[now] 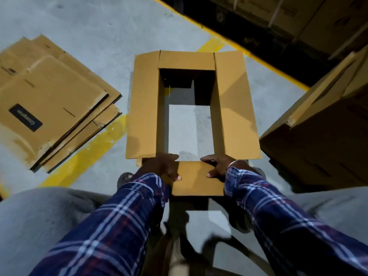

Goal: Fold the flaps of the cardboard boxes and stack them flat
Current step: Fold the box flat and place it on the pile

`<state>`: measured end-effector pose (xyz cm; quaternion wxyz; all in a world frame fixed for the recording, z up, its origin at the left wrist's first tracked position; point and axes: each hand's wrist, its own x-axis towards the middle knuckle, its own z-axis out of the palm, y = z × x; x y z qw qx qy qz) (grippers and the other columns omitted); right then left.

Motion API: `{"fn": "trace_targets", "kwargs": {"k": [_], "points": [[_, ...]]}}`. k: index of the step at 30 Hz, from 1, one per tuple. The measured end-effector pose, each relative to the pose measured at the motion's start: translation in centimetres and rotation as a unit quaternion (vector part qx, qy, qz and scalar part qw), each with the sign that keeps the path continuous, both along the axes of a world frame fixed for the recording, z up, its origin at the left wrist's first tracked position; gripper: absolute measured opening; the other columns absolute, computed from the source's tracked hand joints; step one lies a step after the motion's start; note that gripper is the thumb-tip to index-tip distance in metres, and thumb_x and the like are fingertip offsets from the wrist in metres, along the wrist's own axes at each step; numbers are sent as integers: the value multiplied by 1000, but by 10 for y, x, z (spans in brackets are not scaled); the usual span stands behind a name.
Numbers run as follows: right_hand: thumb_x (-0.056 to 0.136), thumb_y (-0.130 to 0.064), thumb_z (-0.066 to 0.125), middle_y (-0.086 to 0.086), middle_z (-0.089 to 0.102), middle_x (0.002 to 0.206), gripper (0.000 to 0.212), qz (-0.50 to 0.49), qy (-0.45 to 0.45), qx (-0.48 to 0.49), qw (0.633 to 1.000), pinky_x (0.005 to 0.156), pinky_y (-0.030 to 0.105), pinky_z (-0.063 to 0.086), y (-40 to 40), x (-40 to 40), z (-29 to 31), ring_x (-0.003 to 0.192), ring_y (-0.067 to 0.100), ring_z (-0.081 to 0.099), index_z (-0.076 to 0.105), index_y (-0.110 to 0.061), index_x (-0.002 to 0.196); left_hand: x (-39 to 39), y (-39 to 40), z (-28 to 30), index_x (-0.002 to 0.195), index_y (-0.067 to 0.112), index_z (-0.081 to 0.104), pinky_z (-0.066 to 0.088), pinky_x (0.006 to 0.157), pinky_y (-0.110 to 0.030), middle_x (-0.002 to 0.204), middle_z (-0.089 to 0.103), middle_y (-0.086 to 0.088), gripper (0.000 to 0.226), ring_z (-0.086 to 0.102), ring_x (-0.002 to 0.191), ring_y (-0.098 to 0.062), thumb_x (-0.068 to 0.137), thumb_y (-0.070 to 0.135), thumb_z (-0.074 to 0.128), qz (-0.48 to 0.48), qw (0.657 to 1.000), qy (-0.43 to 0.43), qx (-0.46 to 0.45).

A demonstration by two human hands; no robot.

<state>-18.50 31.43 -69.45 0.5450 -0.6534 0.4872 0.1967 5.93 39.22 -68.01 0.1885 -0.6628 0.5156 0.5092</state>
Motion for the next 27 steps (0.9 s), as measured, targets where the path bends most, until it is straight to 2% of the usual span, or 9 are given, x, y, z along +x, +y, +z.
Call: {"fn": "trace_targets", "kwargs": {"k": [2, 3, 4, 6, 8, 13, 17, 24, 27], "points": [[80, -17, 85, -1, 51, 149, 72, 32, 37, -93, 994, 111, 33, 41, 14, 15, -8, 135, 23, 50, 55, -26, 145, -18, 1, -6, 141, 13, 55, 46, 109, -44, 144, 57, -9, 61, 57, 129, -29, 88, 32, 78, -88, 990, -89, -60], [80, -16, 84, 0, 57, 144, 66, 53, 50, -140, 988, 108, 35, 44, 20, 22, -10, 132, 25, 54, 59, -26, 140, -31, 1, -4, 130, 12, 62, 51, 100, -42, 132, 64, -11, 39, 62, 120, -29, 94, 24, 68, -110, 979, -133, -109], [79, -15, 82, 2, 62, 136, 57, 73, 66, -182, 978, 103, 37, 48, 25, 29, -16, 126, 27, 58, 64, -28, 132, -42, 1, -6, 124, 13, 65, 51, 92, -40, 126, 66, -10, 28, 64, 116, -29, 98, 20, 61, -124, 966, -174, -148], [84, -16, 70, 4, 69, 123, 36, 115, 114, -239, 957, 94, 39, 52, 29, 42, -20, 116, 30, 64, 69, -31, 118, -61, -2, -10, 123, 18, 68, 46, 81, -36, 123, 68, -6, 26, 66, 115, -27, 101, 19, 54, -177, 938, -216, -205], [91, -18, 60, 6, 70, 120, 27, 142, 153, -261, 943, 91, 40, 51, 30, 50, -23, 112, 32, 66, 70, -29, 114, -68, -4, -20, 123, 21, 68, 41, 76, -34, 121, 68, -4, 26, 67, 113, -26, 102, 22, 53, -208, 921, -231, -236], [96, -13, 56, 9, 67, 122, 29, 195, 184, -311, 912, 87, 37, 50, 26, 59, -40, 113, 31, 64, 66, -19, 123, -53, -10, -44, 114, 21, 69, 42, 70, -32, 106, 71, -3, 20, 69, 99, -24, 102, 26, 54, -221, 908, -238, -266], [95, -17, 61, 6, 66, 115, 25, 193, 181, -355, 897, 78, 35, 48, 26, 58, -48, 106, 29, 65, 64, -20, 120, -48, -12, -58, 108, 22, 68, 48, 74, -33, 101, 70, -2, 17, 68, 93, -22, 101, 30, 55, -234, 900, -228, -290], [93, -14, 61, 6, 66, 115, 28, 181, 177, -346, 903, 77, 34, 45, 22, 60, -47, 106, 29, 65, 65, -20, 120, -50, -20, -52, 102, 21, 70, 49, 74, -33, 99, 71, -2, 15, 68, 92, -21, 101, 29, 57, -234, 900, -244, -276], [94, -14, 59, 7, 66, 118, 28, 196, 177, -333, 905, 83, 34, 49, 25, 59, -43, 109, 30, 65, 67, -20, 120, -55, -17, -44, 104, 19, 70, 46, 73, -32, 102, 71, -3, 17, 69, 96, -23, 102, 25, 54, -240, 906, -241, -252]]}}
